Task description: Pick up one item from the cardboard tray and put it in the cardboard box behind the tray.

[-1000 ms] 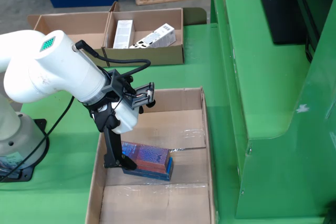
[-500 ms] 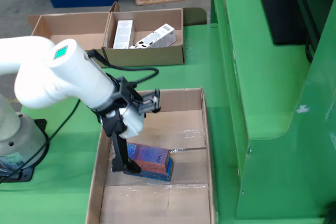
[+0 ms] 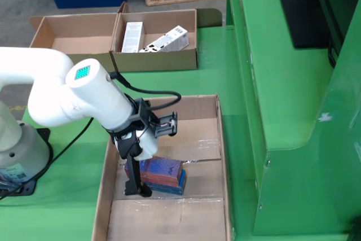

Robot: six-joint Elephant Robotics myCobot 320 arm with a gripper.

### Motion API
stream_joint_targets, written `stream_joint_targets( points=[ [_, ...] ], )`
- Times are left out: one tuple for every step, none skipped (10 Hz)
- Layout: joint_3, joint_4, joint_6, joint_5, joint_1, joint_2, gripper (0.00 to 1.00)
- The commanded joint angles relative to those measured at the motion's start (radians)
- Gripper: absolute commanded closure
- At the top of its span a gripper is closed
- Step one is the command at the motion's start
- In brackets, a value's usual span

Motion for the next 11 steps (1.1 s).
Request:
stream_joint_targets(
  points=[
    [-0.001,0.034,-0.004,0.006,-0.006,0.007,0.0],
    [-0.025,0.049,-0.002,0.01,-0.005,0.006,0.0],
    [-0.062,0.078,0.005,0.008,-0.002,0.014,0.0],
    [-0.062,0.078,0.005,0.008,-0.002,0.014,0.0],
    [-0.112,0.121,0.011,0.002,0.005,0.024,0.0],
    [-0.138,0.145,0.015,-0.005,0.012,0.024,0.0],
    [-0.138,0.145,0.015,-0.005,0.012,0.024,0.0],
    [-0.138,0.145,0.015,-0.005,0.012,0.024,0.0],
    [-0.2,0.28,0.009,-0.032,0.023,-0.03,0.0],
    [-0.2,0.28,0.009,-0.032,0.023,-0.03,0.0],
    [-0.2,0.28,0.009,-0.032,0.023,-0.03,0.0]
  ],
)
